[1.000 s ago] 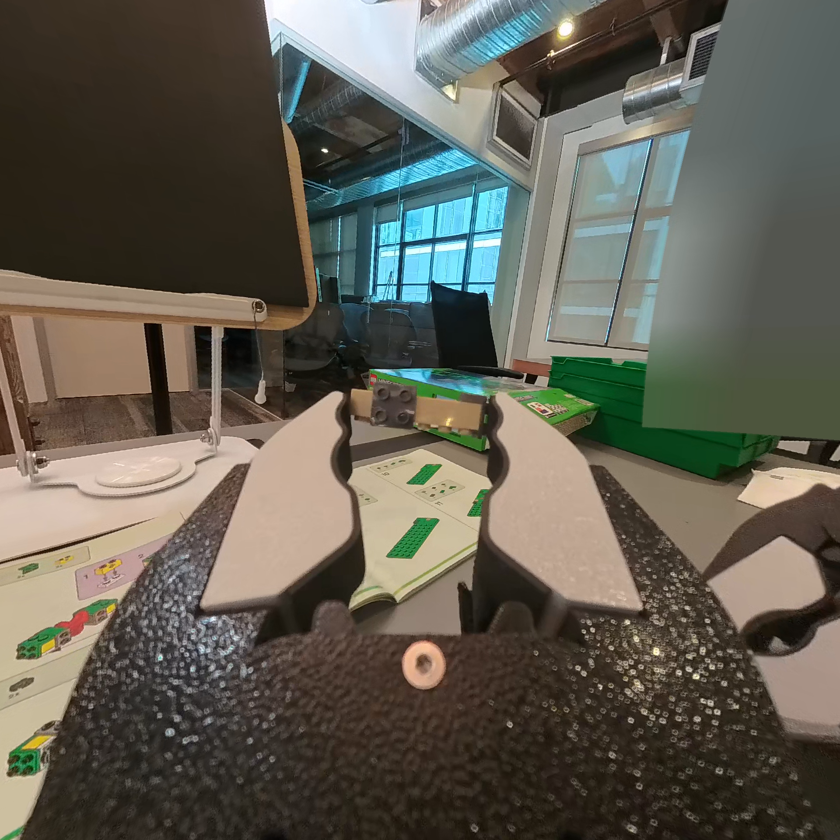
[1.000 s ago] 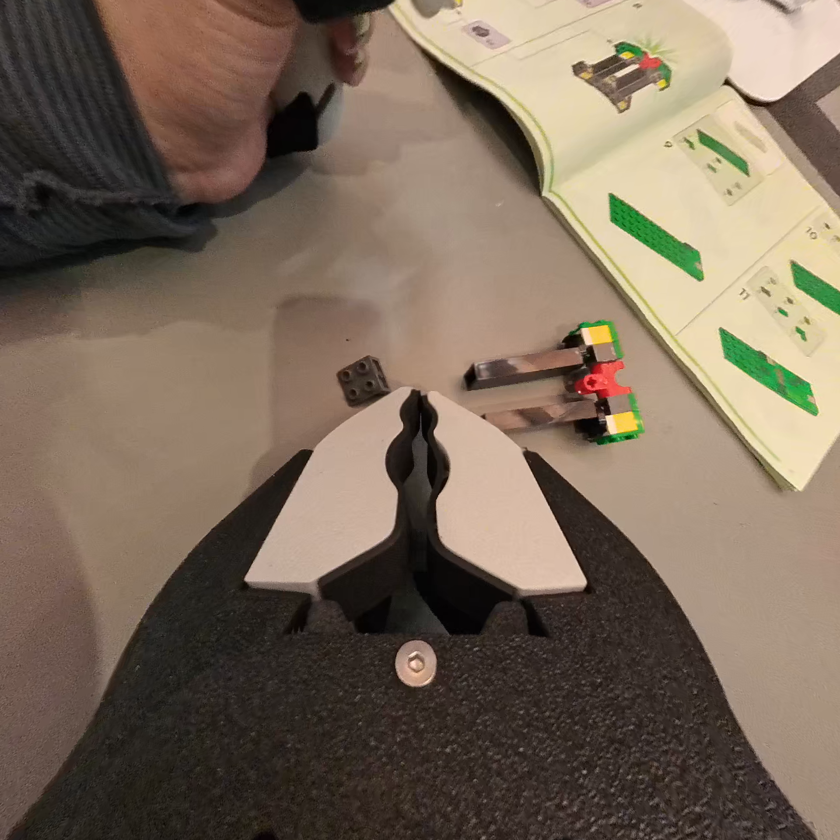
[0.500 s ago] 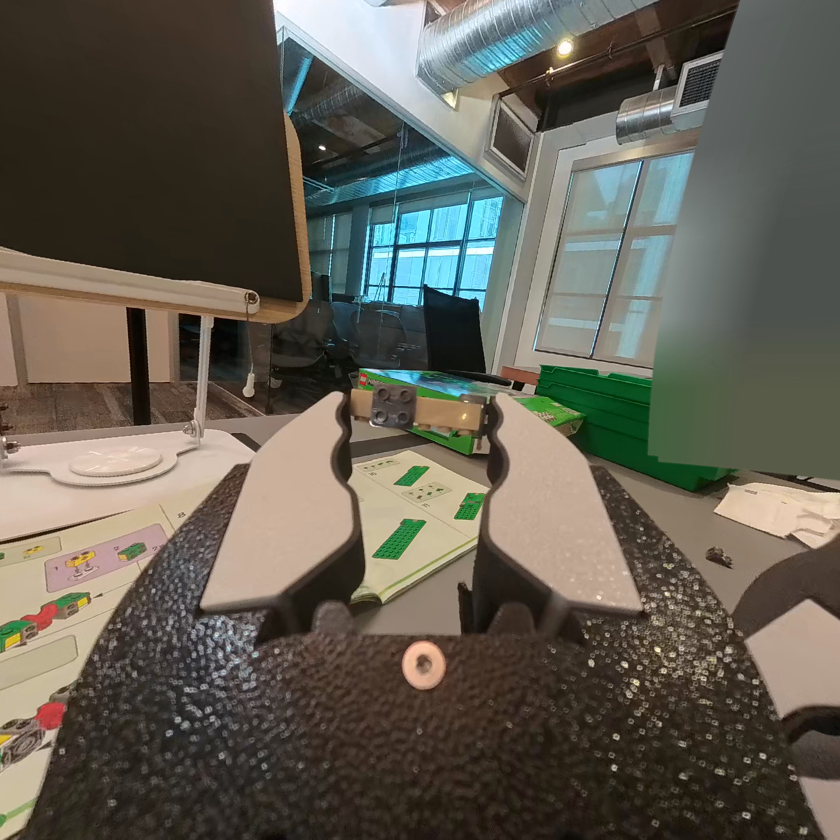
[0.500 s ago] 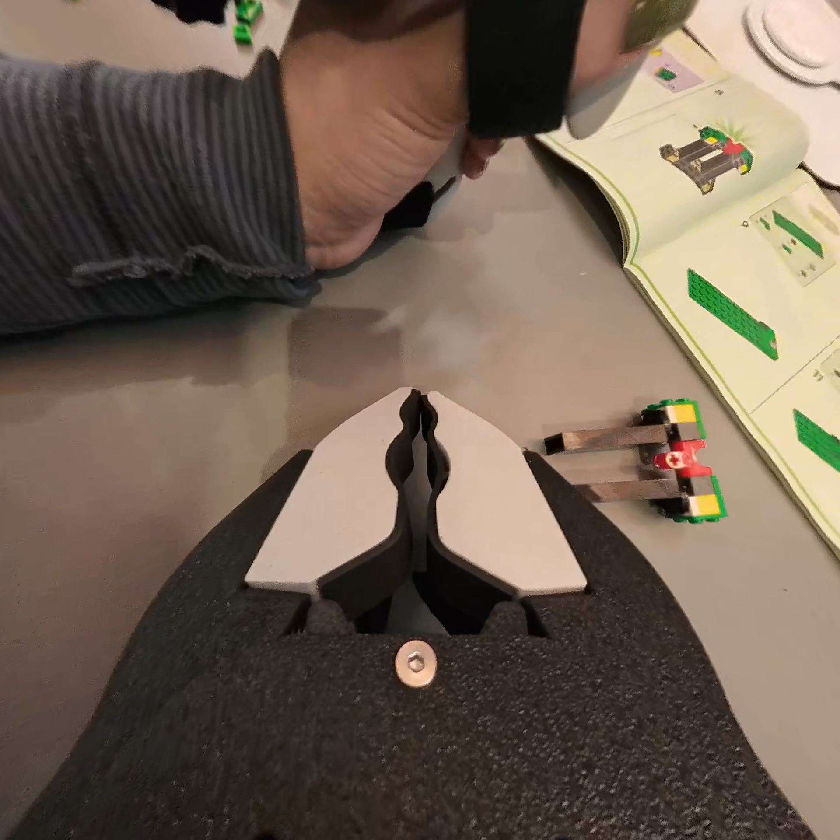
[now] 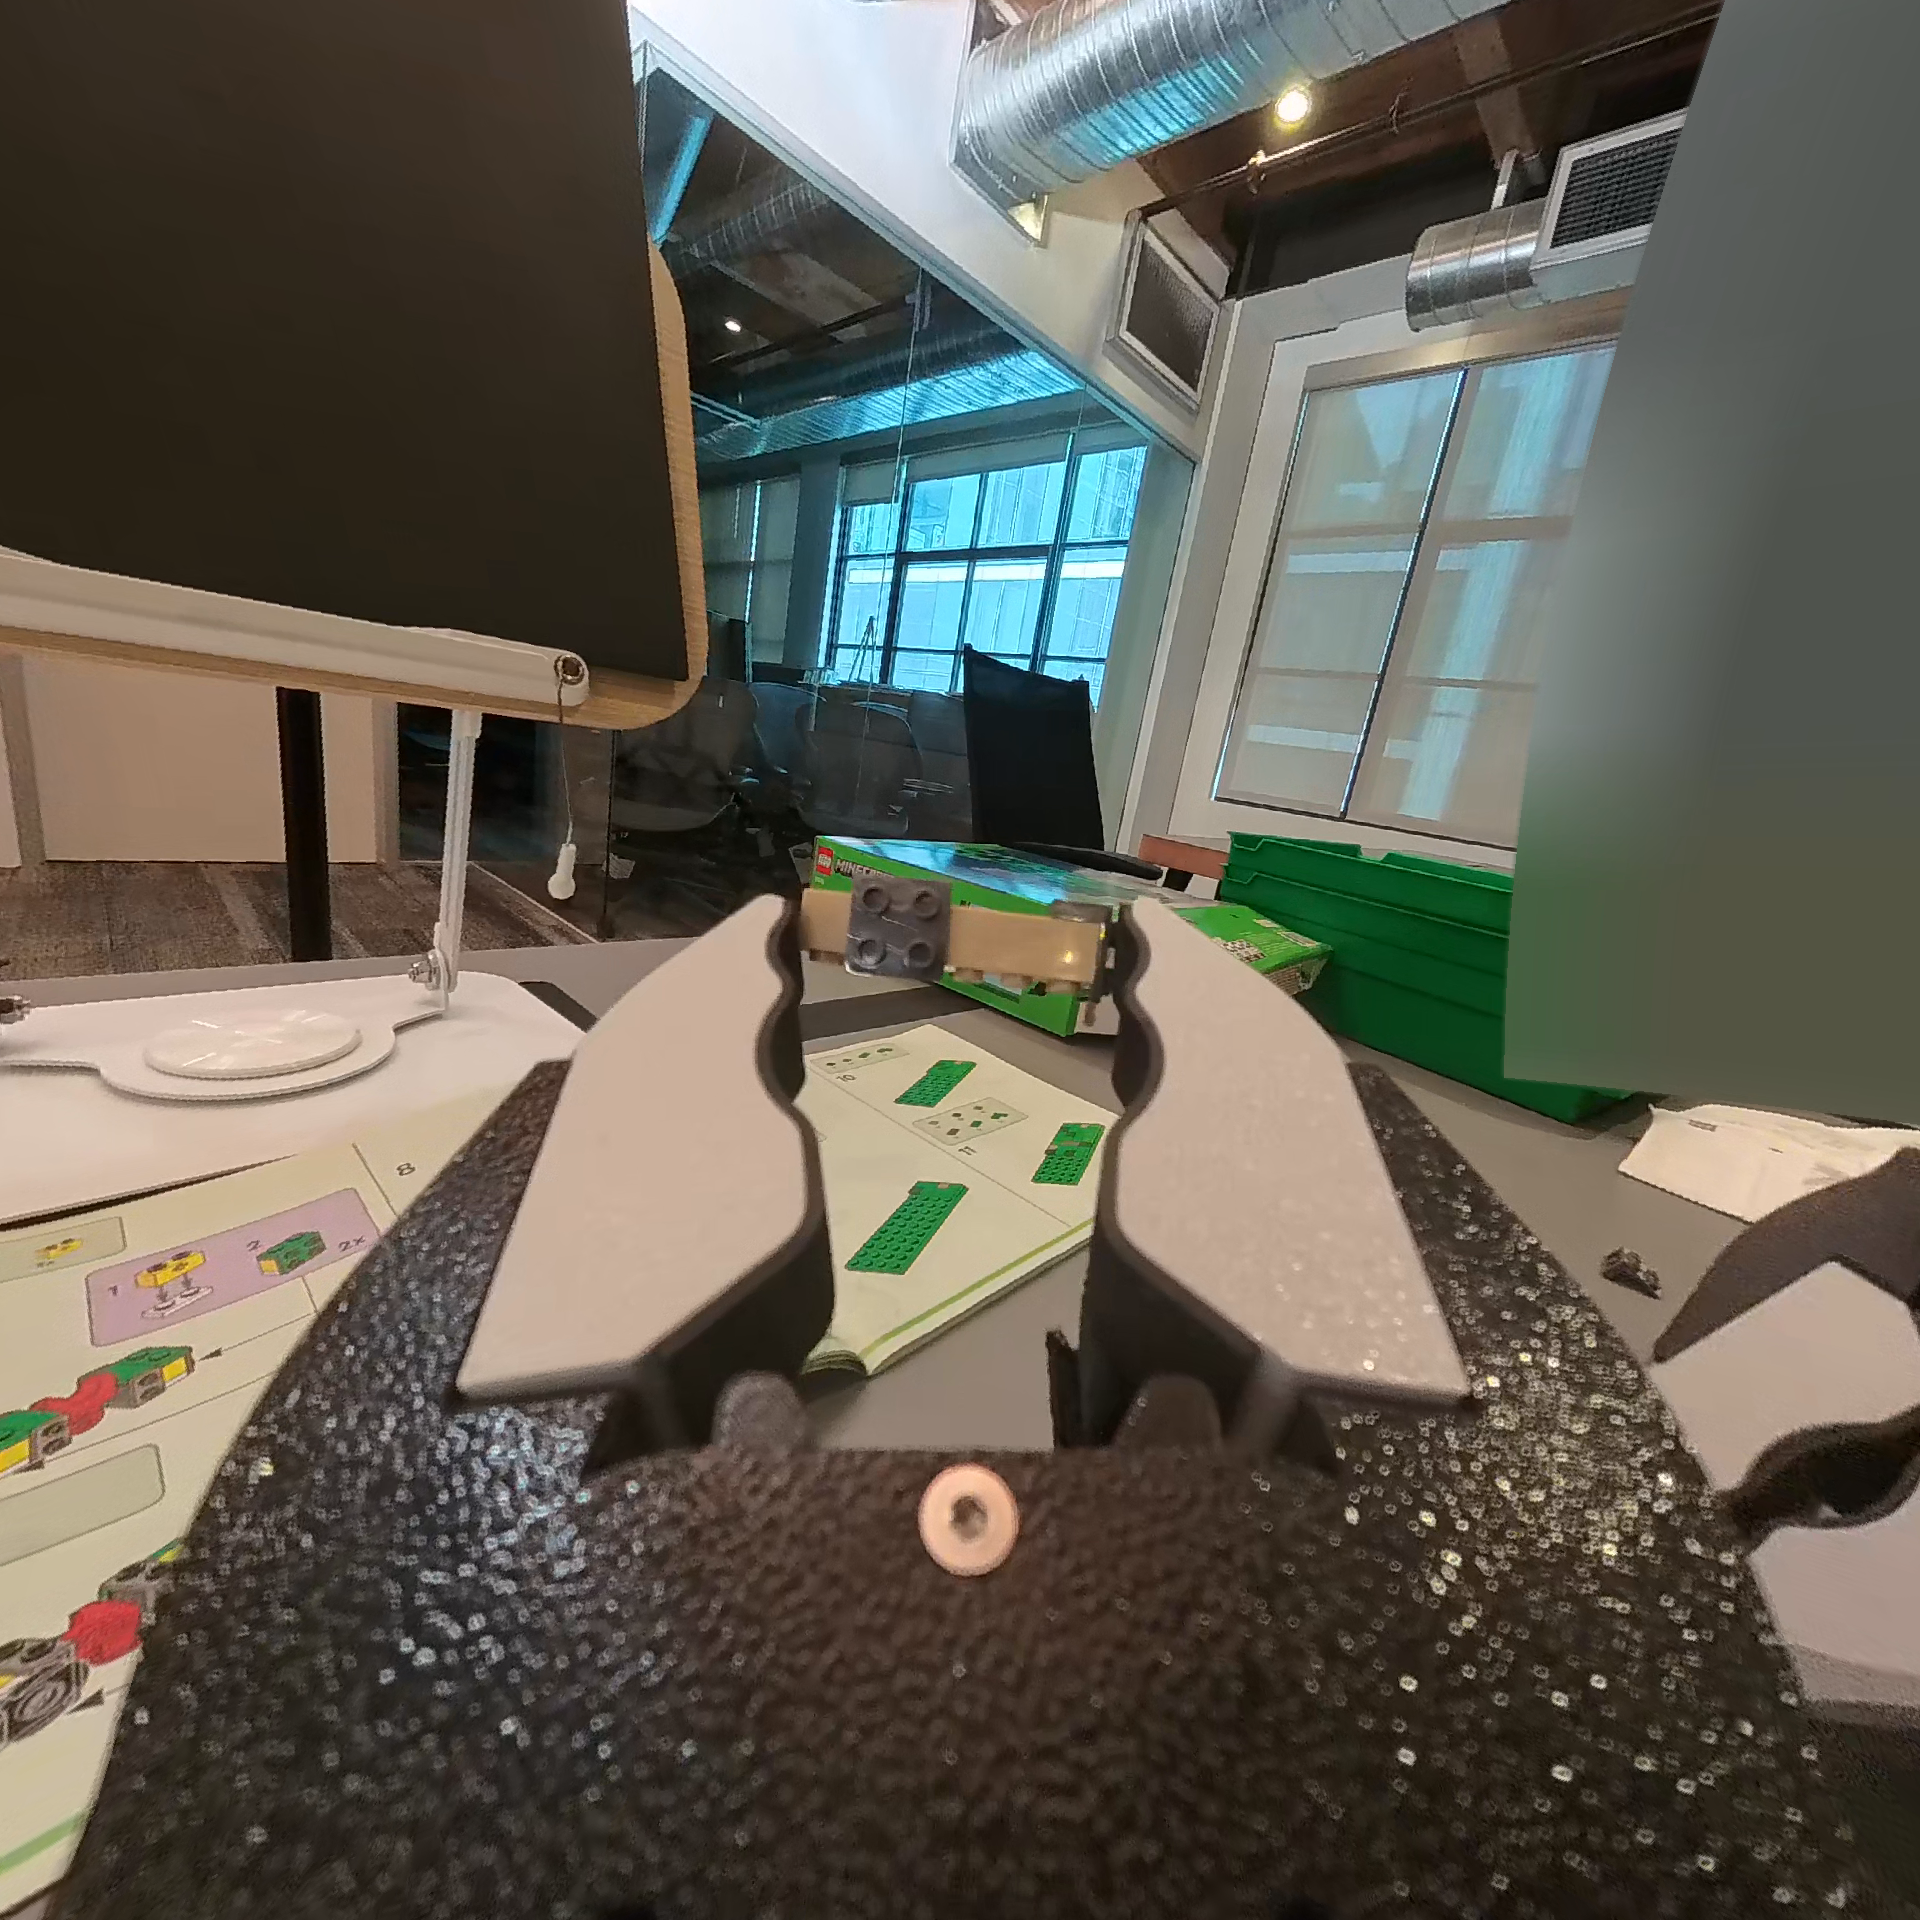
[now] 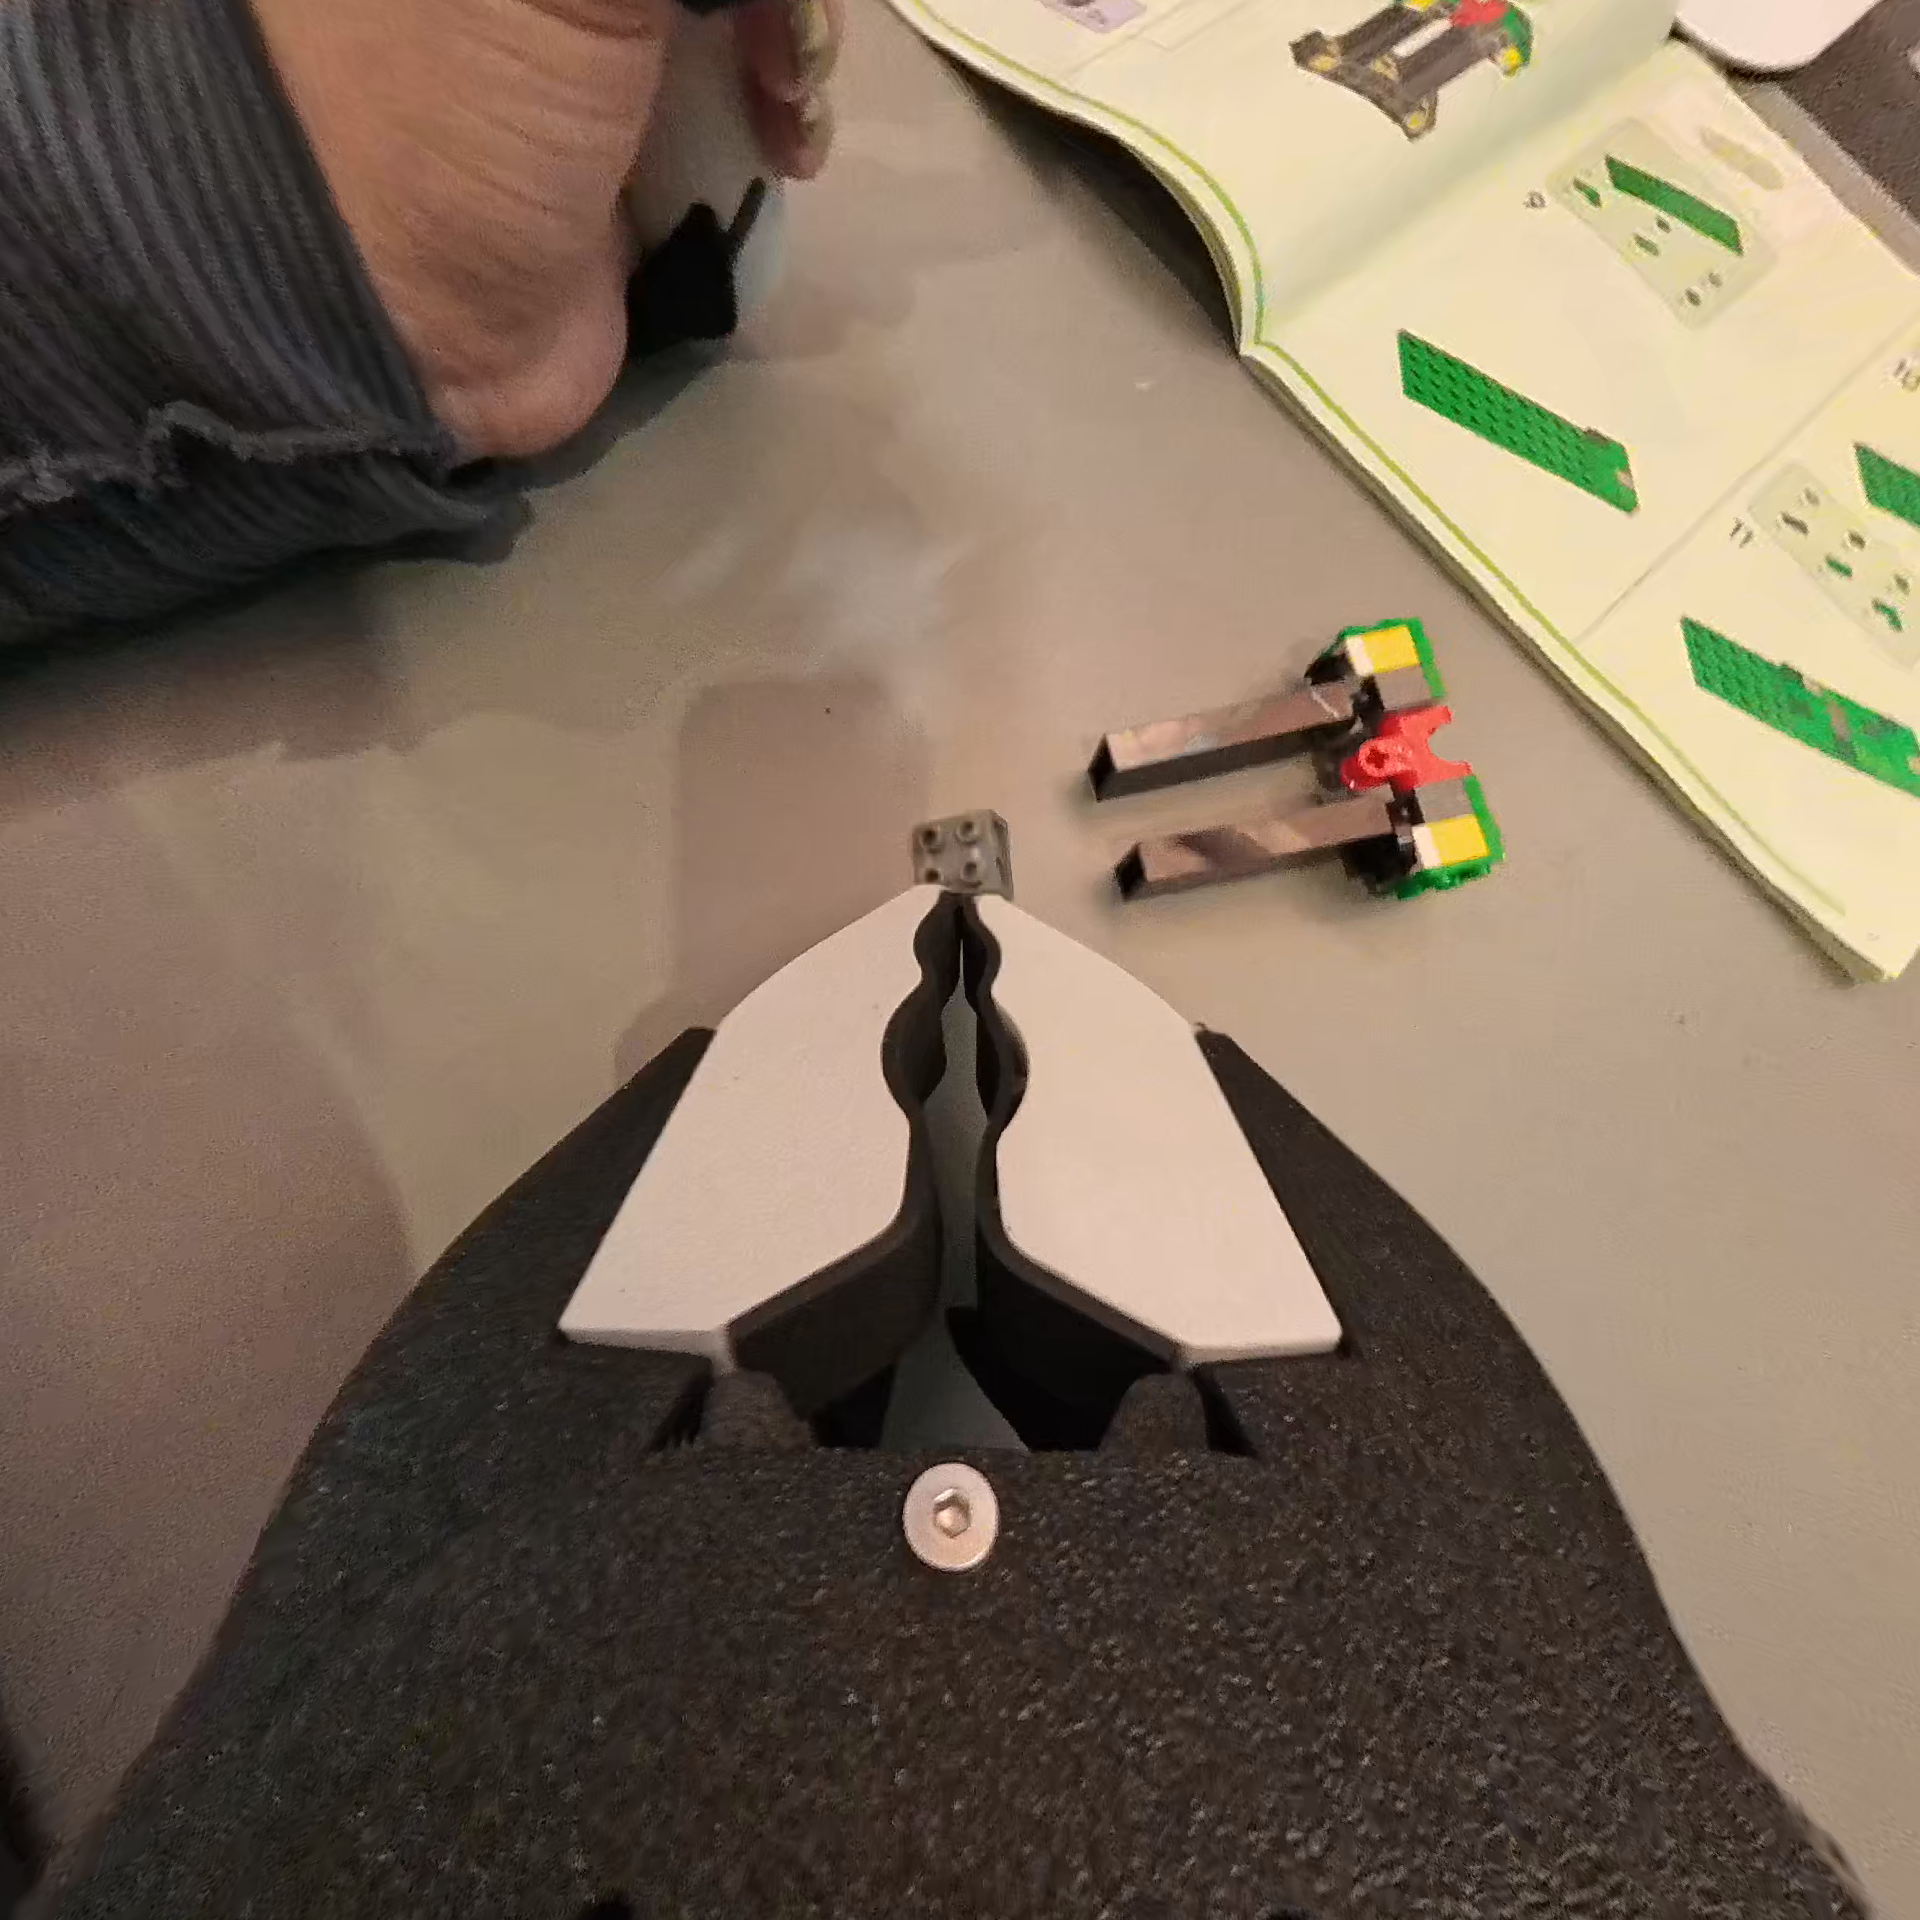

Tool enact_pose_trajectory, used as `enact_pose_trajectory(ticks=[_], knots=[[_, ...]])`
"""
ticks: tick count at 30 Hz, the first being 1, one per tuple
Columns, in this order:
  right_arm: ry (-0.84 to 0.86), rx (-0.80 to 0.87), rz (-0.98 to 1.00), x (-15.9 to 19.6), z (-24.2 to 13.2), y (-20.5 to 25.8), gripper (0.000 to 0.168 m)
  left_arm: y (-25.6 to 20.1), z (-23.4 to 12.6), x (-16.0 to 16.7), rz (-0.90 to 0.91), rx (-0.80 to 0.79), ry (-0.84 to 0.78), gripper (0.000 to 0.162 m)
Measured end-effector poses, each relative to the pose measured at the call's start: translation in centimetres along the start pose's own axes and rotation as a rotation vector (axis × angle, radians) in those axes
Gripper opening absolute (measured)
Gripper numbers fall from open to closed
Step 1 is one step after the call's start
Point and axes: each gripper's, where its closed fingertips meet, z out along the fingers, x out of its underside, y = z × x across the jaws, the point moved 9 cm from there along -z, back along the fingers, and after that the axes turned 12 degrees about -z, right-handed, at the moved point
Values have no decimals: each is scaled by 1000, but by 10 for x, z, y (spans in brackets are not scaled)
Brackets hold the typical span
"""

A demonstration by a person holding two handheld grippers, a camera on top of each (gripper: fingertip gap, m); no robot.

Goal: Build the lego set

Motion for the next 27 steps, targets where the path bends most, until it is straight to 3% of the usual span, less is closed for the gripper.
enact_pose_trajectory(ticks=[6,19,24,27], knots=[[47,14,-9,5,5,-2,0,0,0,1,-12,3,3,57],[-51,137,4,-2,11,-4,1,1,2,2,-37,11,17,57],[-126,32,241,-2,11,-3,33,1,2,3,-46,14,19,57],[-112,19,293,-1,14,-4,36,1,2,3,-45,15,19,57]])
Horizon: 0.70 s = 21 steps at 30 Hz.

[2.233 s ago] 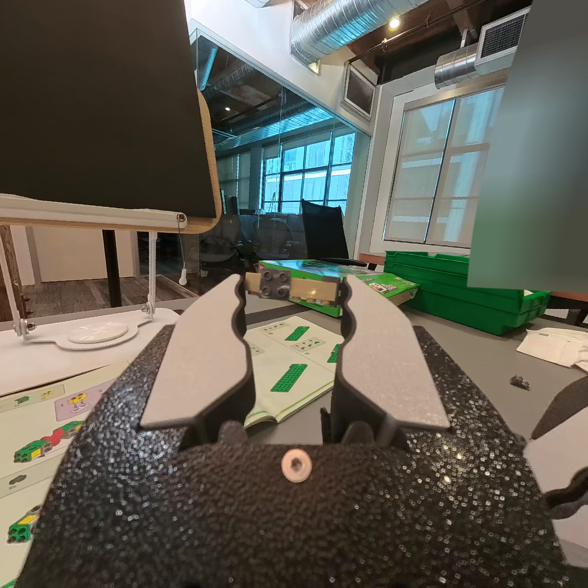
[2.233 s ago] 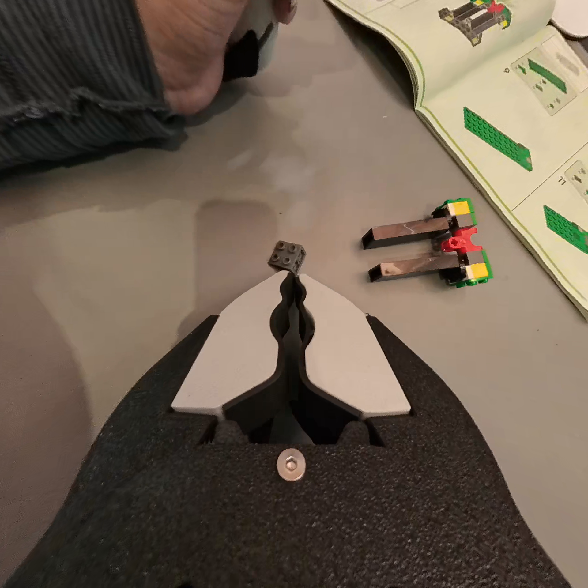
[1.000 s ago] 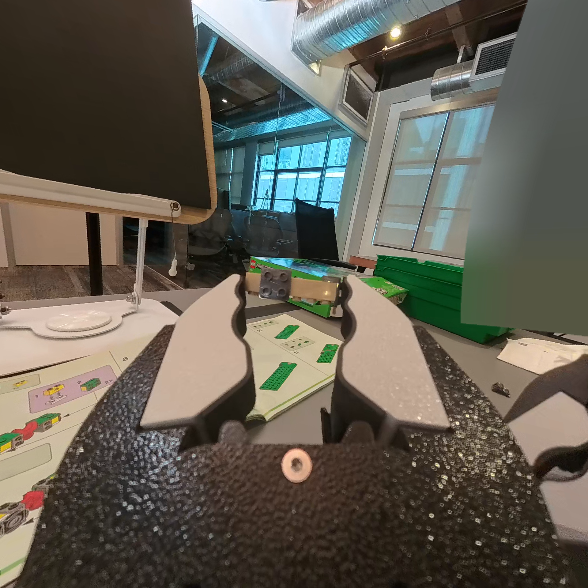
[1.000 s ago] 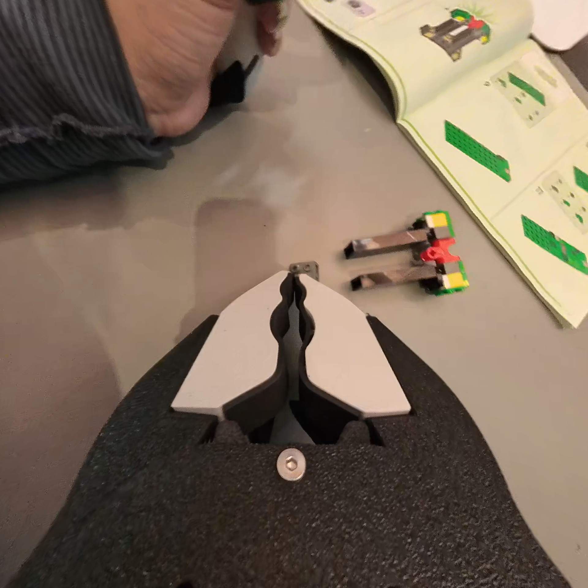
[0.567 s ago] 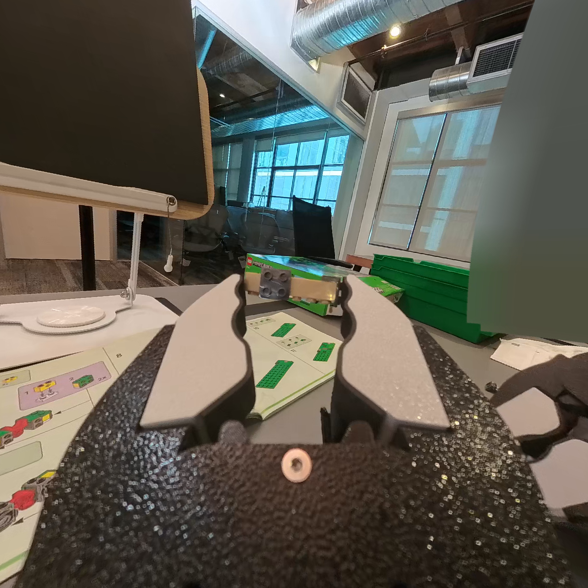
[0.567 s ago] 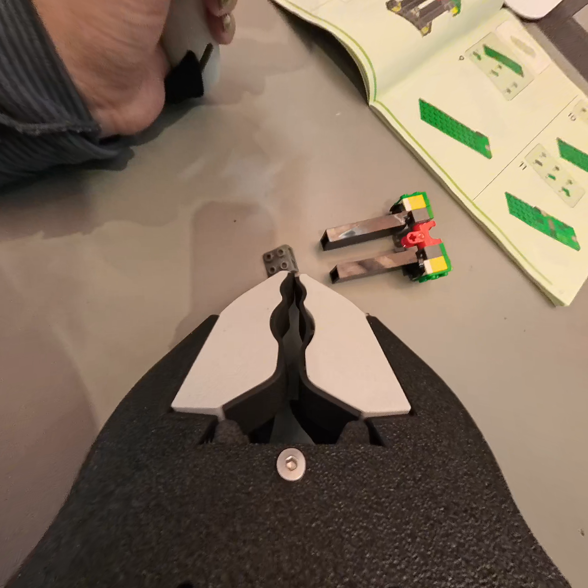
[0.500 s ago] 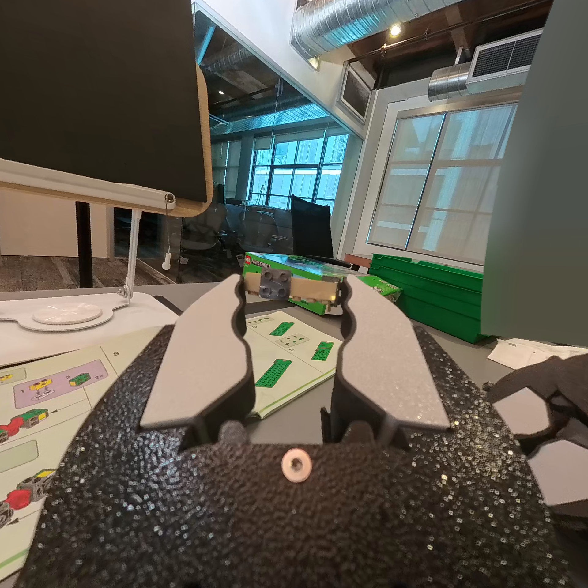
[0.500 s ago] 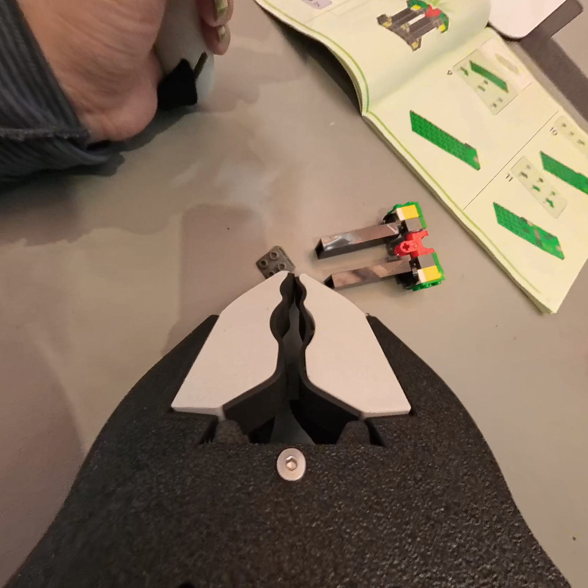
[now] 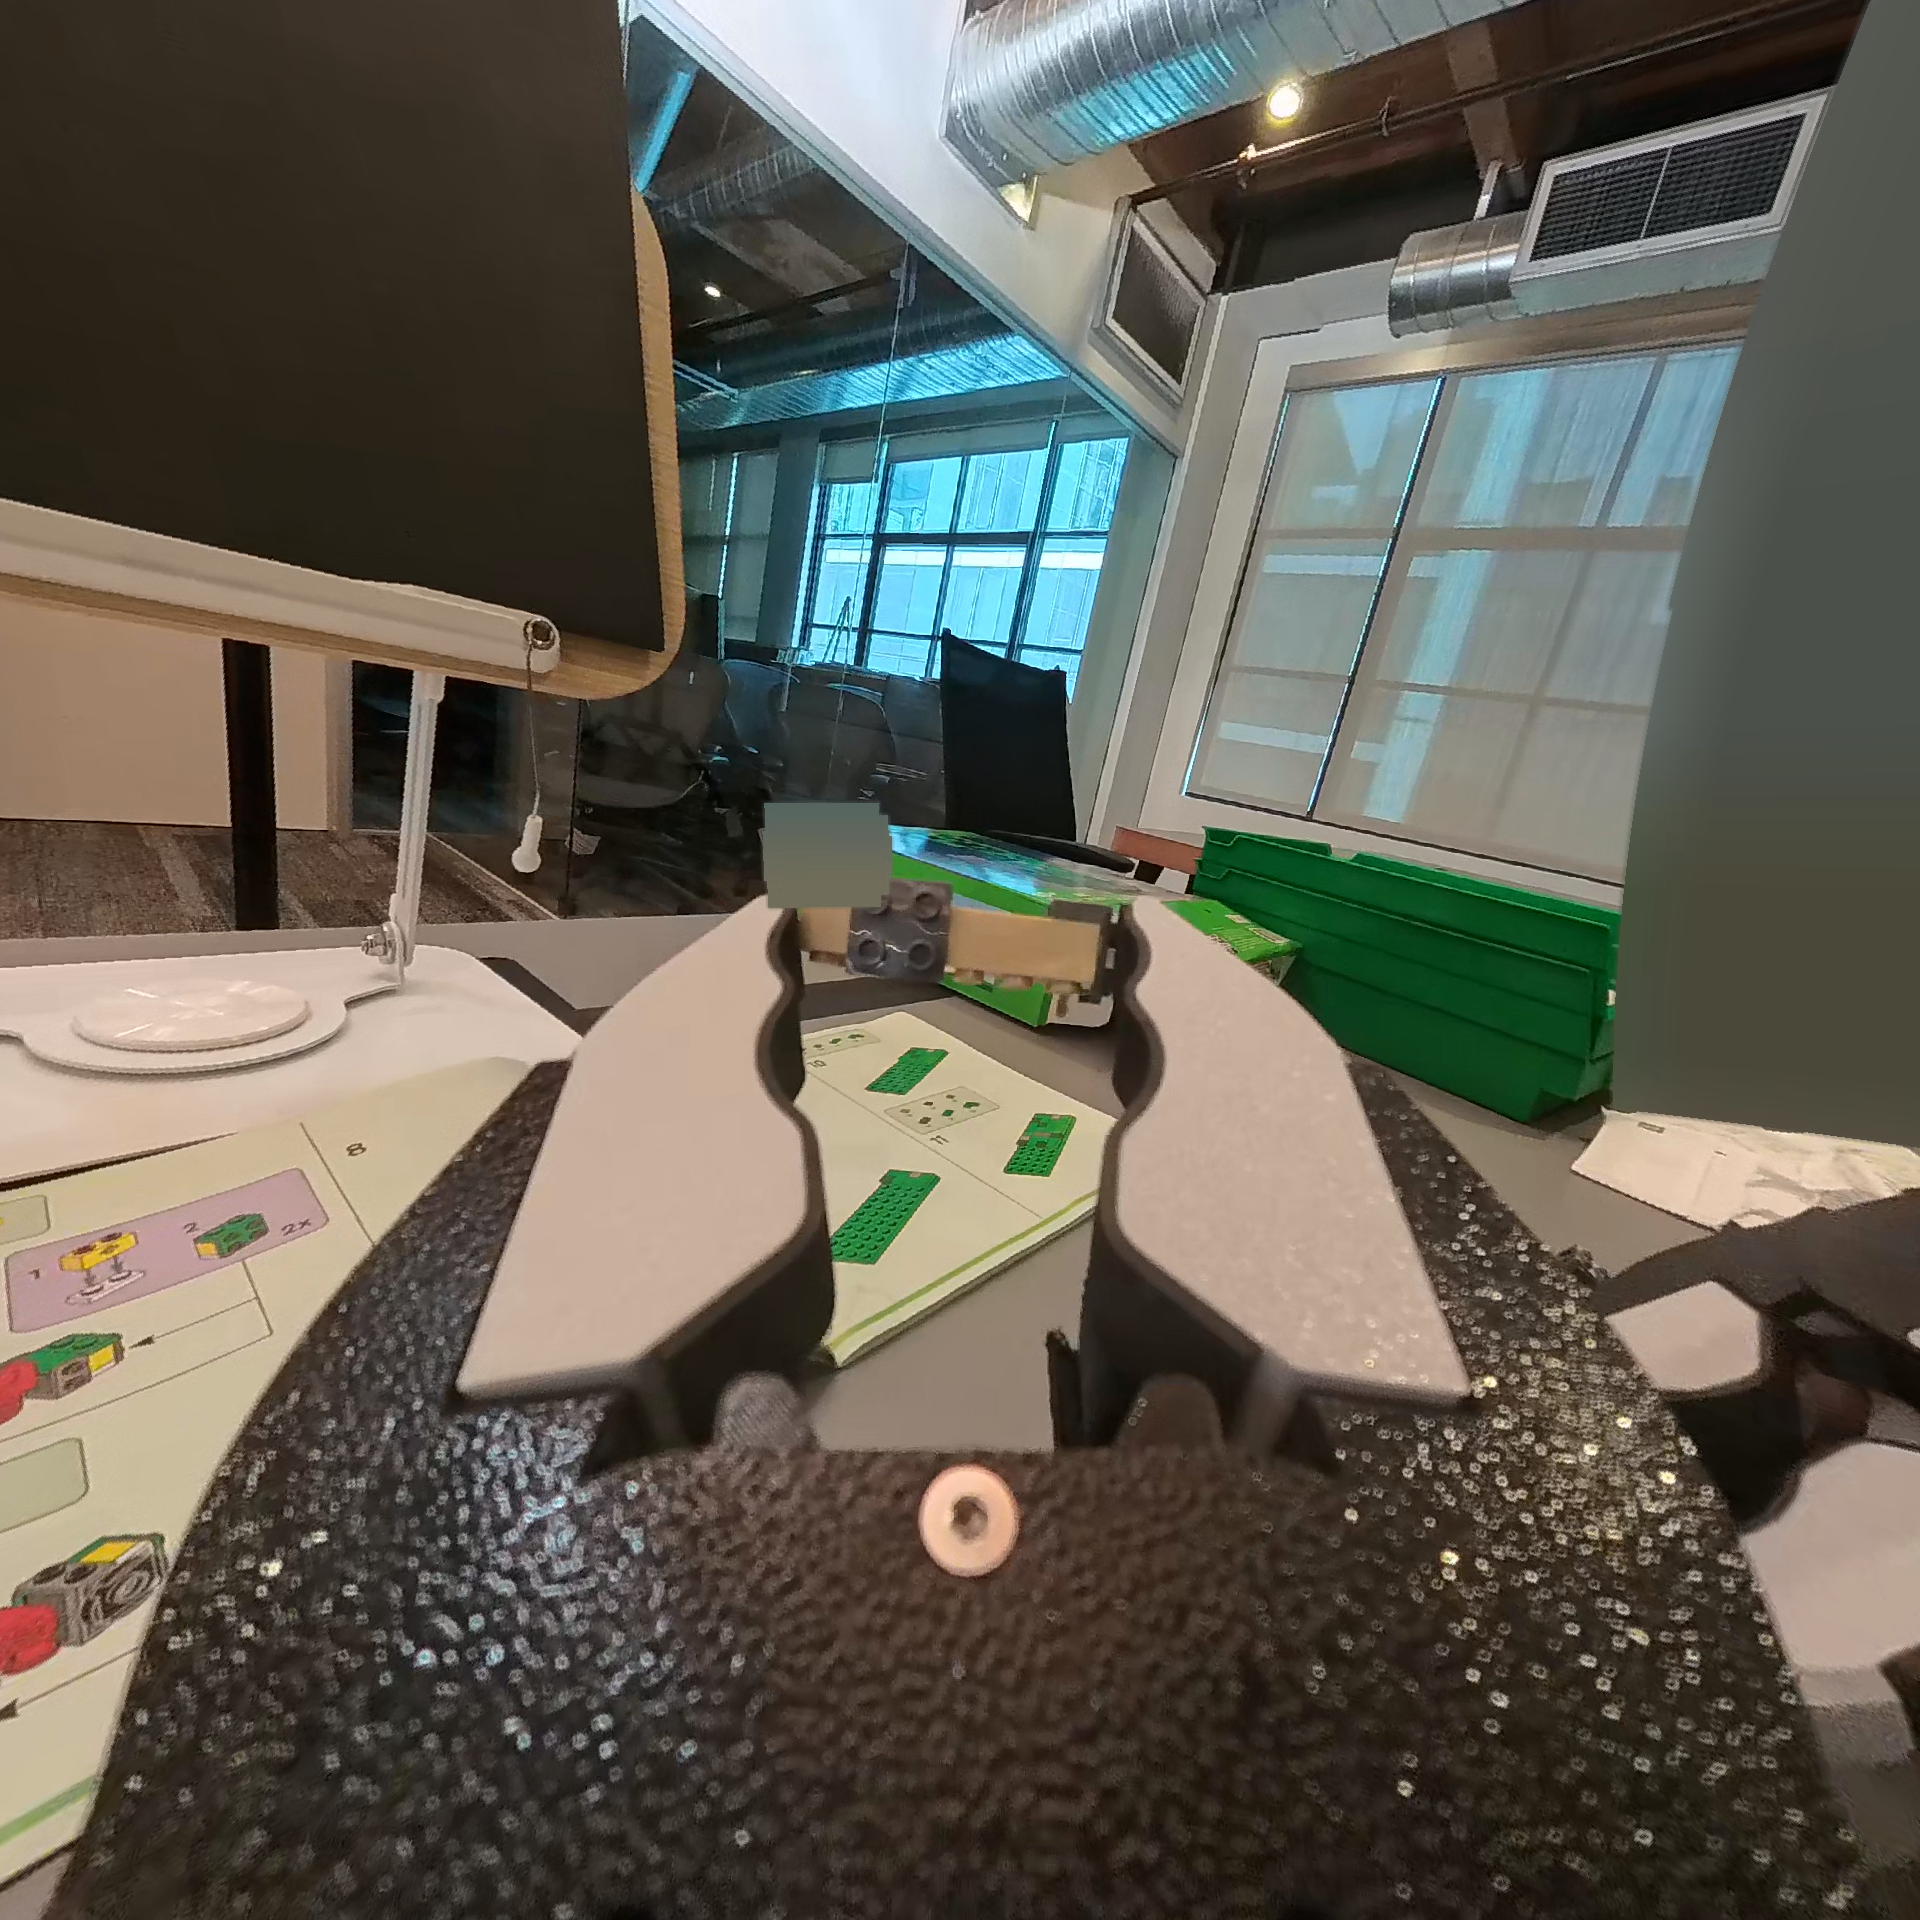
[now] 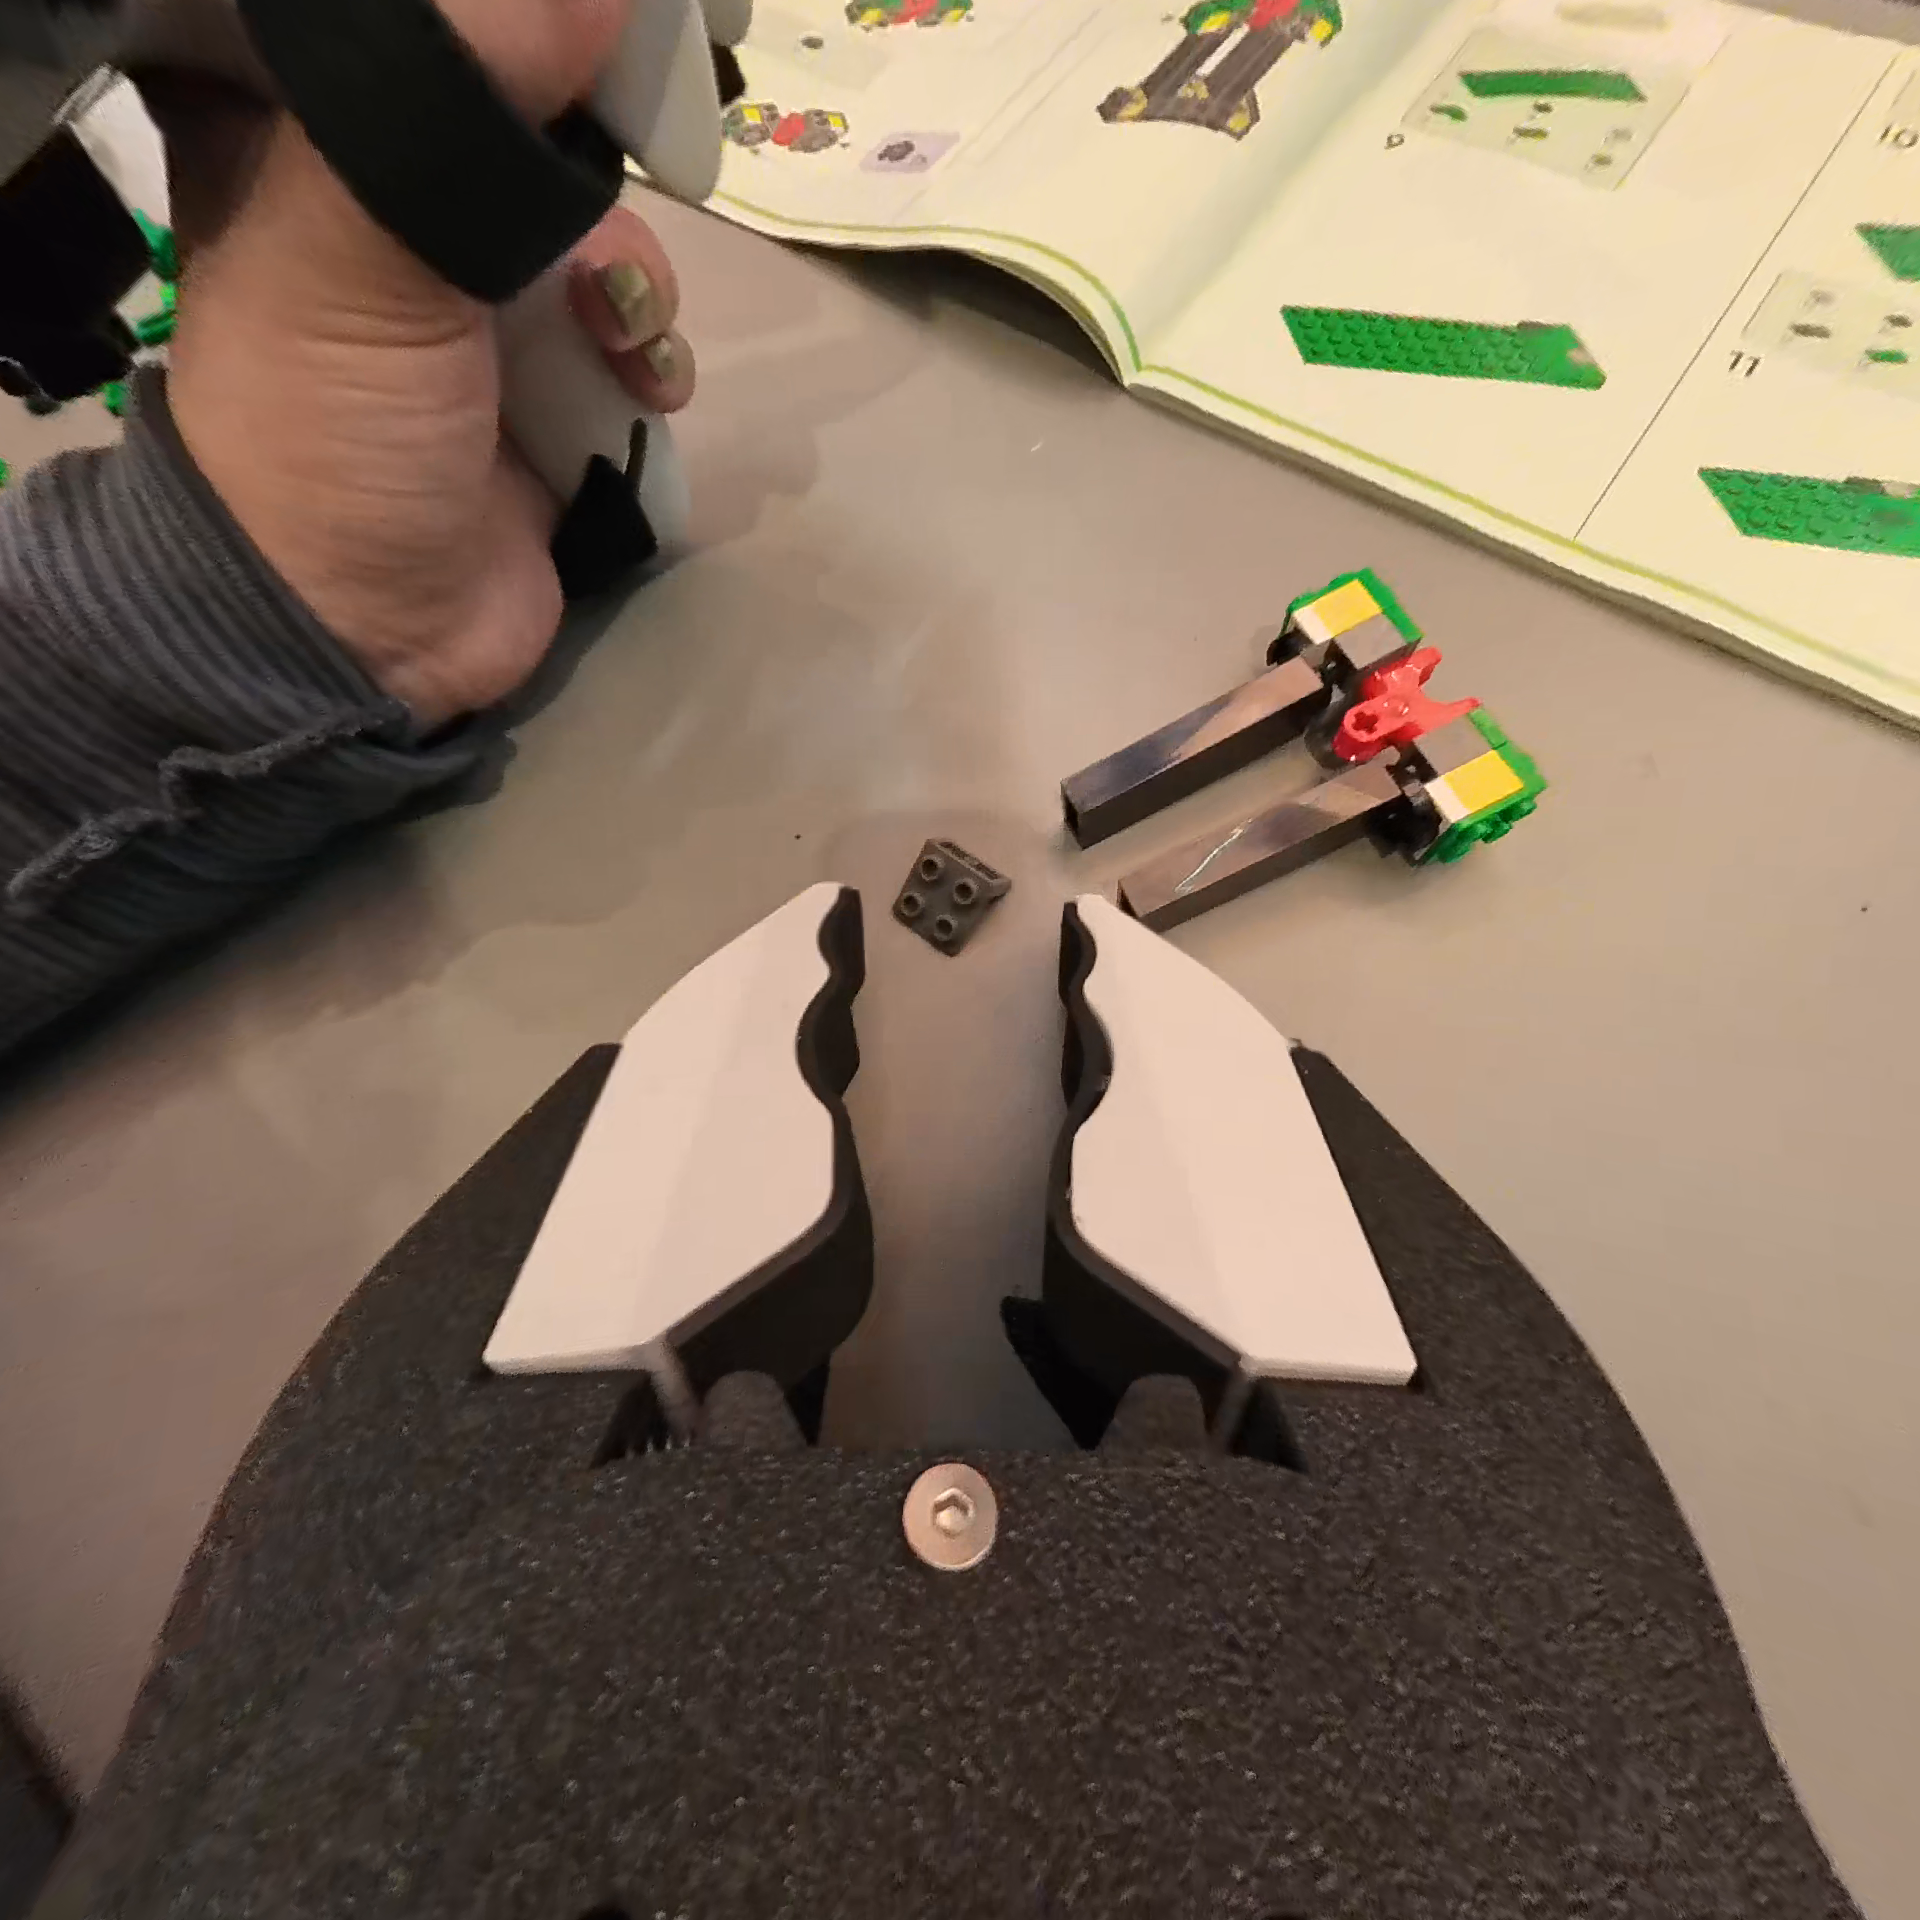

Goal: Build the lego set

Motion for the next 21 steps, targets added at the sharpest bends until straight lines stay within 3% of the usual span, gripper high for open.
enact_pose_trajectory(ticks=[3,8,12,16,21], knots=[[-2,-19,-20,-3,3,3,21,0,0,0,-2,2,-1,57],[54,42,-147,-7,11,8,24,-1,0,0,1,5,1,57],[56,-3,-190,-8,12,11,17,-1,0,0,-1,6,0,57],[21,-143,-321,-7,11,10,18,-1,0,0,-3,5,-2,57],[-43,-423,-672,-8,10,10,18,-2,1,1,-1,10,1,57]])
